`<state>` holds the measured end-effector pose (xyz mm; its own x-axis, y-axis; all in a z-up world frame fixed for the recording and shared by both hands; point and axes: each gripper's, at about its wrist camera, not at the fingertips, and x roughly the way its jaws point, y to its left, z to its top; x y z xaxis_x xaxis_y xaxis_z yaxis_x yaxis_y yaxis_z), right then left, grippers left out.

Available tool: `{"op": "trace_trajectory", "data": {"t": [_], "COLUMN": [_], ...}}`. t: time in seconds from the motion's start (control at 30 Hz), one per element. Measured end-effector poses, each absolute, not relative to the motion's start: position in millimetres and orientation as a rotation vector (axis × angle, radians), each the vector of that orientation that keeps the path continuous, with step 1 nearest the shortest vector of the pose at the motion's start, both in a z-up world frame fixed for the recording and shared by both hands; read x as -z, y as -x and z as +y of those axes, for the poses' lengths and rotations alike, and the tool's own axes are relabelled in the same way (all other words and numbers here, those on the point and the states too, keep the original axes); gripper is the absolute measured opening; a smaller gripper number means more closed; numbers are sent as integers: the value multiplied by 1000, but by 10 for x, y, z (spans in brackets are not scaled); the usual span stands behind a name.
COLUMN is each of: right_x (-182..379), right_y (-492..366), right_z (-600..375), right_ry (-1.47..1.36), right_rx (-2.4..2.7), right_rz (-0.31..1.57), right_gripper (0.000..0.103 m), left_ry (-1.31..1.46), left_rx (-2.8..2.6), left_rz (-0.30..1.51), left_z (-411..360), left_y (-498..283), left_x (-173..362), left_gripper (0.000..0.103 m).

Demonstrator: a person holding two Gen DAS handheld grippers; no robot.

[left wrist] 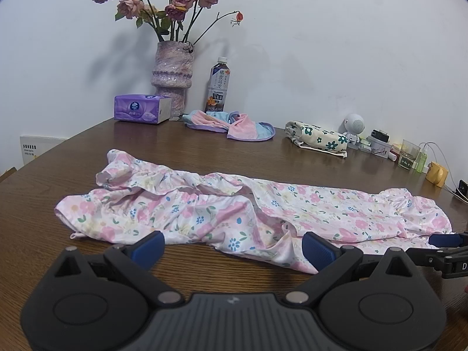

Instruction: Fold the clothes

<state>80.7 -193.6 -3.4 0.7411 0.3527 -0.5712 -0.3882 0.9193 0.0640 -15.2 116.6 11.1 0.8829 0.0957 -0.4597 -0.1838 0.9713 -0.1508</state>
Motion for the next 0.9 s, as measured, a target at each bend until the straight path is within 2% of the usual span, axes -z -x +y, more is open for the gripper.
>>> {"op": "trace_trajectory", "data": {"t": [0.9], "right_x": [28], "right_y": [-810], "right_z": [-1947], "right_ry": [54], "right_rx": [-411], "right_rz": [615], "right_gripper": [103], "left_ry": [198], "left_rx": [-144], "left_rz": [468], "left_z": [1171], "left_y": [157], "left_x": [-110], "left_gripper": [100]}}
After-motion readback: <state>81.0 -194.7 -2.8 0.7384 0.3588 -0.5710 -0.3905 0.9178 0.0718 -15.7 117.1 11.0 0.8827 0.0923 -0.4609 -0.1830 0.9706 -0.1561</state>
